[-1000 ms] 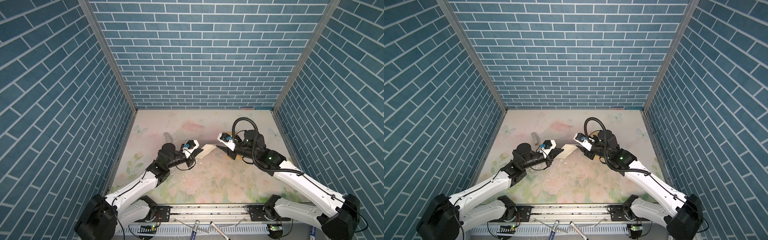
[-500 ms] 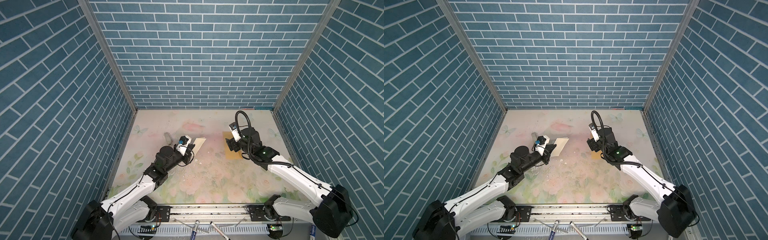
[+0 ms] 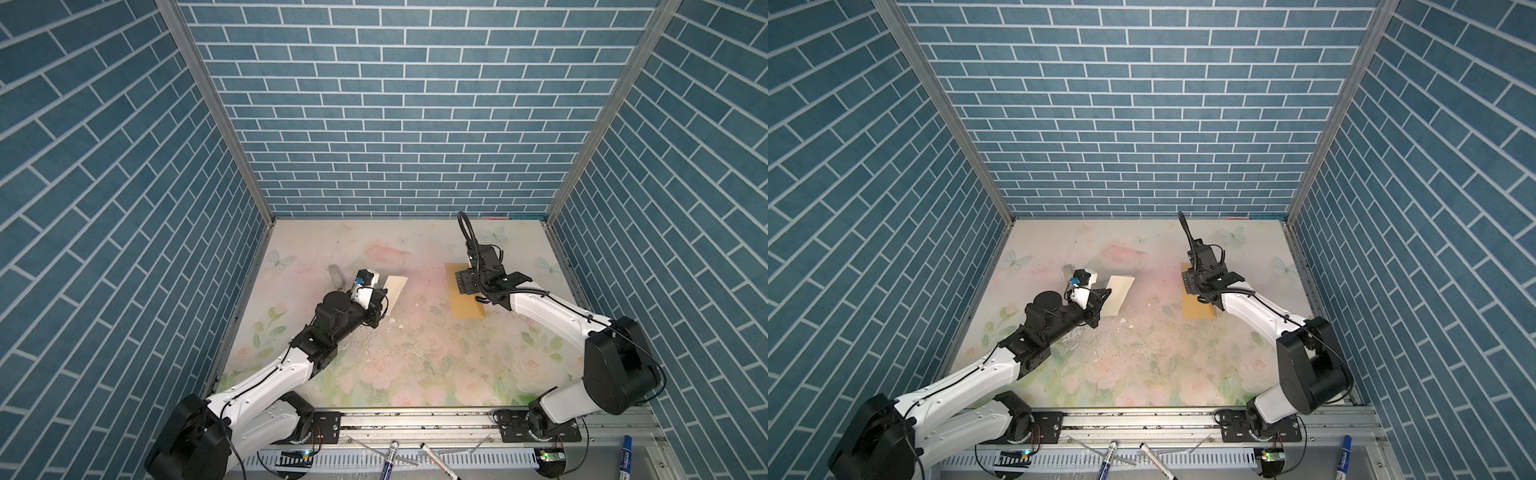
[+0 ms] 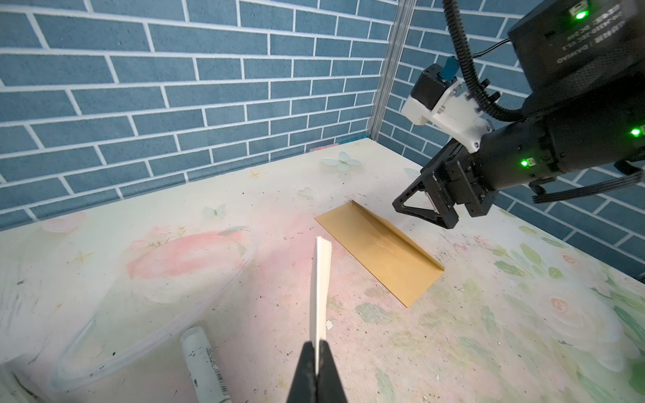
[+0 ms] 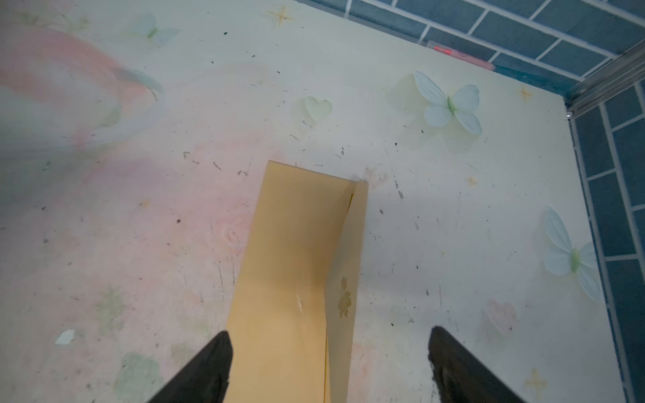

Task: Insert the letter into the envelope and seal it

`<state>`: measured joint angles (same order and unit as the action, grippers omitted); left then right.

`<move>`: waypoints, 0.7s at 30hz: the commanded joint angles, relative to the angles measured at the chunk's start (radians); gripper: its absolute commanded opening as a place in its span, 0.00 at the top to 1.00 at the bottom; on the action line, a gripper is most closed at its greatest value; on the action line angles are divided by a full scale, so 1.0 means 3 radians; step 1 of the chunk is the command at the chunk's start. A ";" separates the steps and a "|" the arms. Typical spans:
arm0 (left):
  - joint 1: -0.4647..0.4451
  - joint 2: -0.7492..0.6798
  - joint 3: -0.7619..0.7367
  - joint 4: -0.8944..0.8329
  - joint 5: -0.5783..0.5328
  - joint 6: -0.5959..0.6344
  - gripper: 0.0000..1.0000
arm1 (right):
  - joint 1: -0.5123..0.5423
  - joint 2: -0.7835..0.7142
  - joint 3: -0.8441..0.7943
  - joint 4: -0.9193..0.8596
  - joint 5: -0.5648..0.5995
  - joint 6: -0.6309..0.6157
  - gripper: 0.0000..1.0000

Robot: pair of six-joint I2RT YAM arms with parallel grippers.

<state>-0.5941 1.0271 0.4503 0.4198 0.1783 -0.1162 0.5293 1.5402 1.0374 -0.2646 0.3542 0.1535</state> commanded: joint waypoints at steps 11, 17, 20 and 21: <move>-0.0009 0.0088 0.0086 0.0084 0.0075 -0.0037 1.00 | -0.0029 0.0837 0.0670 -0.0436 0.0606 0.0322 0.33; -0.0010 0.0124 0.0105 0.0092 0.0106 -0.0033 1.00 | -0.0026 0.1068 0.0789 -0.0460 0.0642 0.0356 0.44; -0.0011 0.0140 0.0115 0.0101 0.0119 -0.0036 1.00 | -0.0026 0.1156 0.0836 -0.0482 0.0645 0.0370 0.49; -0.0009 0.0150 0.0118 0.0103 0.0121 -0.0032 1.00 | -0.0026 0.1182 0.0849 -0.0487 0.0647 0.0375 0.50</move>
<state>-0.5941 1.0637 0.4561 0.4316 0.2031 -0.1234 0.5240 1.8706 1.2369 -0.3840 0.5205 0.2157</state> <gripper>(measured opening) 0.045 0.509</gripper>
